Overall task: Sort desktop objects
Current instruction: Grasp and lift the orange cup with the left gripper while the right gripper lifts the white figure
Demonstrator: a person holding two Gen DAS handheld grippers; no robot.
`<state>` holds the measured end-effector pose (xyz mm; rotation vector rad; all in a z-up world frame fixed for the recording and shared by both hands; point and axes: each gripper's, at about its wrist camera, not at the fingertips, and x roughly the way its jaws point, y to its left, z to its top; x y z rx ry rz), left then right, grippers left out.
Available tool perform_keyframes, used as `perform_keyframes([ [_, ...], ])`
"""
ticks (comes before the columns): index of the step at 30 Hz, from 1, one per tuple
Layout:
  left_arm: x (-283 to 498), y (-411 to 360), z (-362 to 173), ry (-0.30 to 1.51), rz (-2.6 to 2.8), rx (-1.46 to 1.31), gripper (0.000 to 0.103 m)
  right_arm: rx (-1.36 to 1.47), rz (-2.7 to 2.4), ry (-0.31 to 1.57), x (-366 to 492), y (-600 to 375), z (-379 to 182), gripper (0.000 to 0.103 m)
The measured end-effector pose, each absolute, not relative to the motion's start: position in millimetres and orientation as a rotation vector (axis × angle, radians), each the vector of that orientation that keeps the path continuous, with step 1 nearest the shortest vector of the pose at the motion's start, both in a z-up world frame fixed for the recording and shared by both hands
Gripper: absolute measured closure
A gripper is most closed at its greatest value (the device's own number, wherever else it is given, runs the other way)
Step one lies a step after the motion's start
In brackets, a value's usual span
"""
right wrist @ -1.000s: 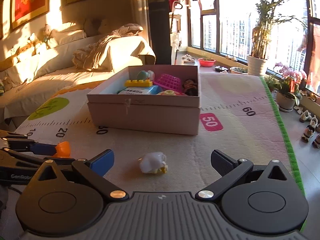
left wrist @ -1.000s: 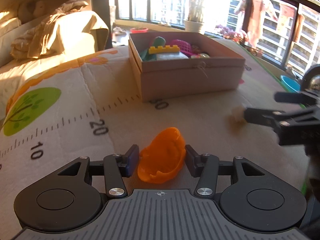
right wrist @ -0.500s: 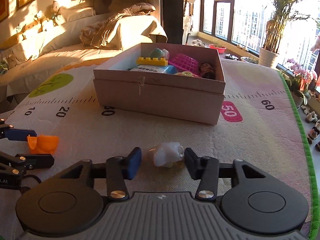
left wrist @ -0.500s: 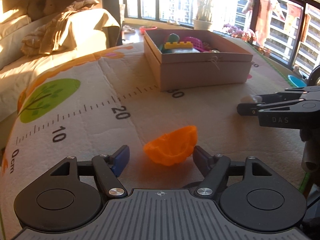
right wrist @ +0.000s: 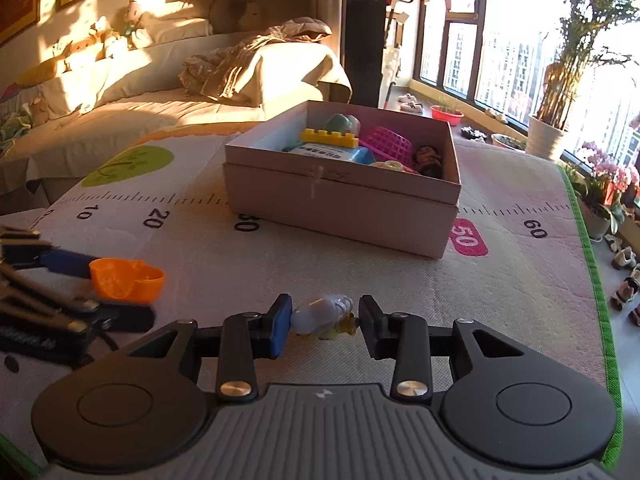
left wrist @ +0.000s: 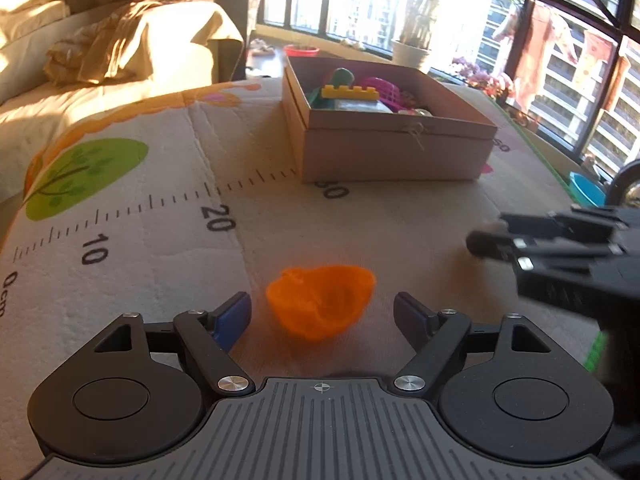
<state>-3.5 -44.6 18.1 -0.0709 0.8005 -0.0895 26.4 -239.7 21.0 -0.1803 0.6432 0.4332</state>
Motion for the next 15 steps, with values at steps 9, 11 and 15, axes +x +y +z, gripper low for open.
perform_keyframes([
  [9,0,-50,17,0.779,-0.082,-0.043,0.040,-0.204,0.435,0.627,17,-242,30,0.067],
  [11,-2,-51,22,0.759,-0.088,-0.026,0.040,-0.194,0.445,0.642,18,-245,33,0.067],
  [15,7,-52,48,0.677,-0.110,0.018,0.040,-0.149,0.486,0.618,21,-257,58,0.067],
])
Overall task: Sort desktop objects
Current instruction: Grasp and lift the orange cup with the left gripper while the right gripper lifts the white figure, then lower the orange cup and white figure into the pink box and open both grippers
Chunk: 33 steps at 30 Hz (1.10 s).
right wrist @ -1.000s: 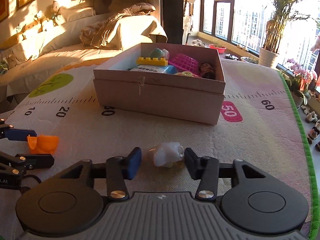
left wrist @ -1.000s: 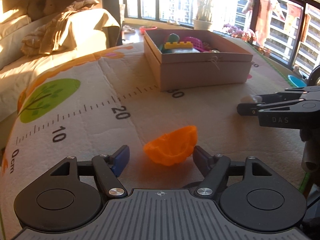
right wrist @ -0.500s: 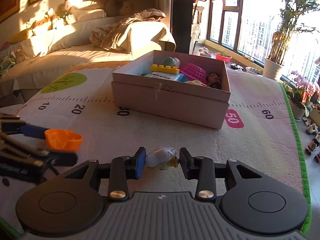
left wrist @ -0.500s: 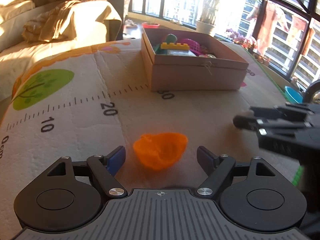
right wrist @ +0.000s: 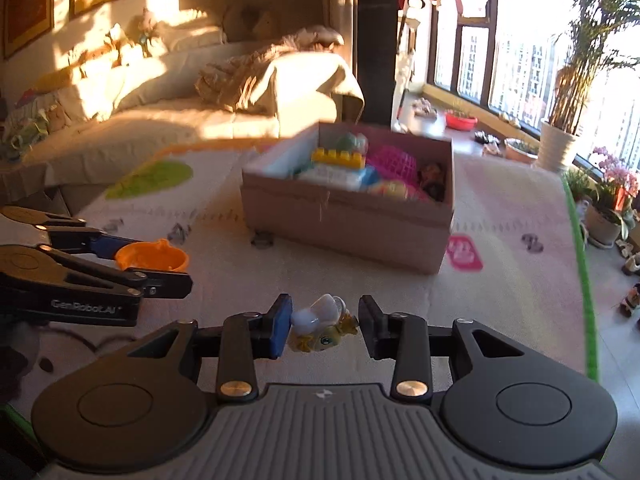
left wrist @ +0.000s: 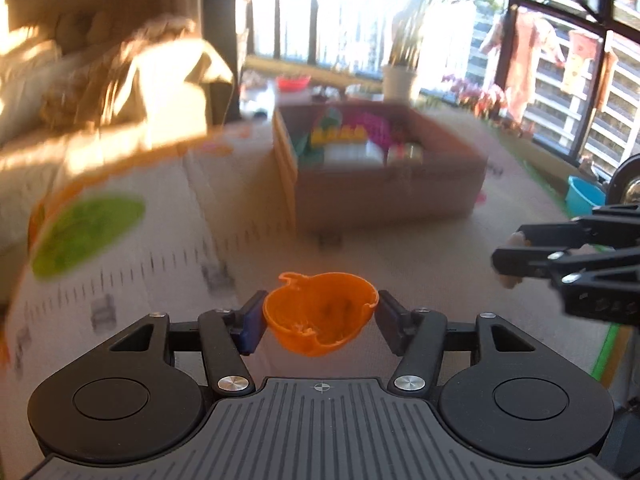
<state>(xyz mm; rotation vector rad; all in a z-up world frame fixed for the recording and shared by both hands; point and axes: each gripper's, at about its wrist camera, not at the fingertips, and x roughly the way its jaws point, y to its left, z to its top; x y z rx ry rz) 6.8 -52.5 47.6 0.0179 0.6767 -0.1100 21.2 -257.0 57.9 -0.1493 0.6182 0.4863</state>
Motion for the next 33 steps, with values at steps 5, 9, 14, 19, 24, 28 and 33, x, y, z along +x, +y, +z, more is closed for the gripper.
perform_keyframes([
  [5,45,-65,83,0.544,-0.156,0.090,0.040,-0.093,0.477,0.501,45,-280,111,0.067],
  [9,91,-81,85,0.483,-0.178,0.145,0.040,-0.081,0.450,0.477,90,-284,127,0.067],
  [14,147,-89,69,0.510,-0.195,0.111,0.040,-0.022,0.440,0.541,166,-271,116,0.067],
  [19,156,-81,54,0.561,-0.186,0.080,0.028,0.034,0.426,0.599,207,-261,94,0.061],
  [24,152,-66,46,0.592,-0.143,0.067,0.022,0.000,0.456,0.638,207,-243,77,0.058],
  [28,146,-54,43,0.605,-0.115,0.057,0.019,-0.009,0.479,0.683,209,-228,66,0.051],
  [33,140,-38,46,0.612,-0.095,0.024,0.013,-0.002,0.540,0.793,214,-206,54,0.050],
])
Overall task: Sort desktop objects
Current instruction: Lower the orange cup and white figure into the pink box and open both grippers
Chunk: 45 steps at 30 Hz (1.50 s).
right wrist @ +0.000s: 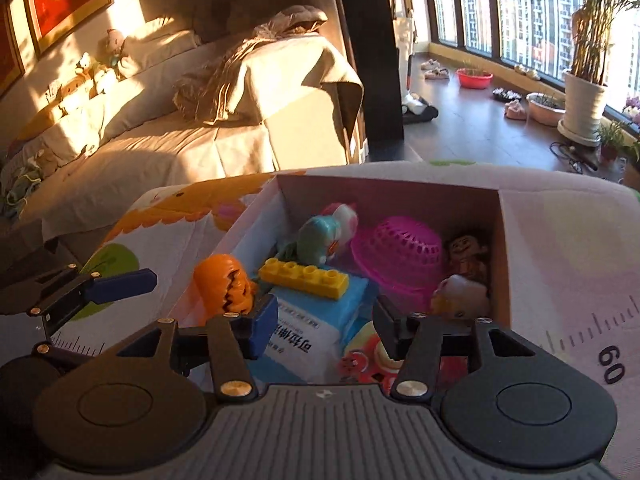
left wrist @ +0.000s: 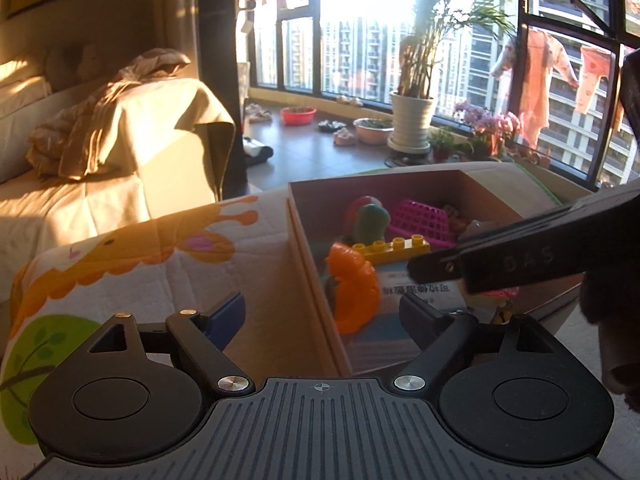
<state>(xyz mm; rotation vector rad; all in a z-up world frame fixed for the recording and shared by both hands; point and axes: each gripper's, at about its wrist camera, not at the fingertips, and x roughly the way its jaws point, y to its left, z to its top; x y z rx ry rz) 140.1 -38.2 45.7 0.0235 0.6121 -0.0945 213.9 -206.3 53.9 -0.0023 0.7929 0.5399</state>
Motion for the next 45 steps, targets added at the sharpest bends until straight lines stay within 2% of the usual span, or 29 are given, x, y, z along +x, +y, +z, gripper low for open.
perform_keyframes([
  [4,133,-29,45,0.620,-0.094,0.012,0.012,-0.030,0.555,0.819,214,-189,49,0.041],
  [6,131,-25,45,0.621,-0.086,0.004,0.012,-0.065,0.533,0.813,213,-180,49,0.041],
  [14,123,-12,47,0.619,-0.069,-0.036,0.010,-0.151,0.544,0.749,199,-165,54,0.058],
  [18,114,-10,53,0.614,-0.065,-0.031,0.007,-0.236,0.484,0.689,192,-170,53,0.058],
  [22,105,-14,58,0.618,-0.064,-0.025,0.004,-0.182,0.459,0.678,177,-185,68,0.057],
  [24,97,-17,60,0.618,-0.069,-0.022,0.002,-0.145,0.452,0.652,161,-198,81,0.048],
  [26,86,-20,58,0.622,-0.059,-0.025,0.001,-0.114,0.430,0.615,142,-214,93,0.026],
  [30,59,-27,41,0.654,0.005,-0.062,0.000,-0.087,0.405,0.575,98,-236,99,0.002],
  [36,34,-38,4,0.749,0.065,-0.076,0.000,-0.151,0.315,0.634,59,-232,44,0.000],
  [39,34,-41,-1,0.738,0.117,-0.034,0.000,-0.217,0.255,0.655,60,-222,16,0.000],
  [45,38,-39,0,0.736,0.119,-0.044,0.000,-0.211,0.192,0.680,87,-219,6,0.000],
])
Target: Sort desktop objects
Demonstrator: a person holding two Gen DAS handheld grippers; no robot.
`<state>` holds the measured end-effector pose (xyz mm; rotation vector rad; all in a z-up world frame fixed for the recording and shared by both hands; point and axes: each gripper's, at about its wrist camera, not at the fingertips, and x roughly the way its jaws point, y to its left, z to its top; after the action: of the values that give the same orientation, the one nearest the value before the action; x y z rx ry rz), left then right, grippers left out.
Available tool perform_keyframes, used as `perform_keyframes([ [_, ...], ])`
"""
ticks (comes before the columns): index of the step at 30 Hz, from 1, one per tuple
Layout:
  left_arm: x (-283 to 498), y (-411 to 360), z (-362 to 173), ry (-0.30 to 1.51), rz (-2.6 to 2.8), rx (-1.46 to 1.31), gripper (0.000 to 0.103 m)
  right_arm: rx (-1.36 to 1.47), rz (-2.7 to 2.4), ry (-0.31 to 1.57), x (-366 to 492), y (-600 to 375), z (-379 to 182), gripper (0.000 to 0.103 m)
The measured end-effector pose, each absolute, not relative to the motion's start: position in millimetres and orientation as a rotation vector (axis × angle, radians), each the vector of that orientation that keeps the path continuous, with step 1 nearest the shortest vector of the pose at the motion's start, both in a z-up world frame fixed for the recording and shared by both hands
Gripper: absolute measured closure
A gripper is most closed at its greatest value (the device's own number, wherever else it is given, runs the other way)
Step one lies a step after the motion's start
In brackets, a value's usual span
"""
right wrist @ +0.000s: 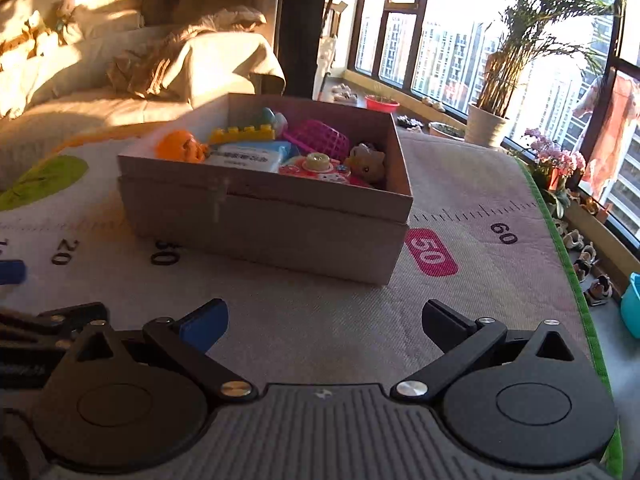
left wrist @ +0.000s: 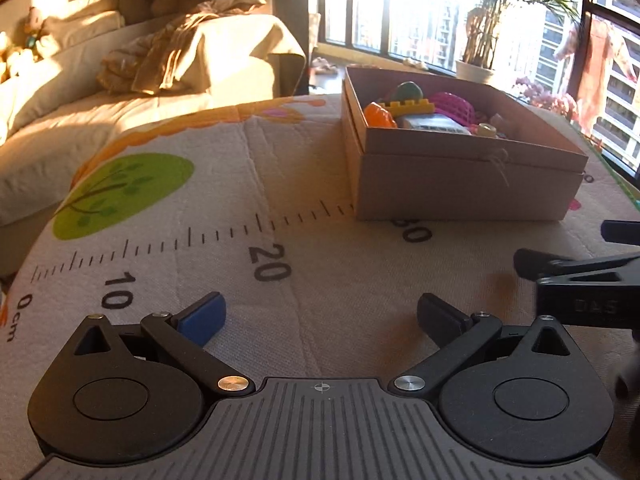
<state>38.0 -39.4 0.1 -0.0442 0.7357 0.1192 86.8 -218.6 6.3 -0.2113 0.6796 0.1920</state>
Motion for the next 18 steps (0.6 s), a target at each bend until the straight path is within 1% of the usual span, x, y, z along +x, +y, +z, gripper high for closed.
perform_keyframes([
  [3,37,-39,0,0.733,0.119,-0.048,0.000,-0.184,0.207,0.687,95,-220,1,0.000],
  [7,37,-40,-1,0.731,0.122,-0.047,0.000,-0.045,0.234,0.689,98,-237,-4,0.000],
  [18,37,-40,-2,0.728,0.127,-0.045,0.000,-0.075,0.225,0.691,98,-231,-5,0.000],
])
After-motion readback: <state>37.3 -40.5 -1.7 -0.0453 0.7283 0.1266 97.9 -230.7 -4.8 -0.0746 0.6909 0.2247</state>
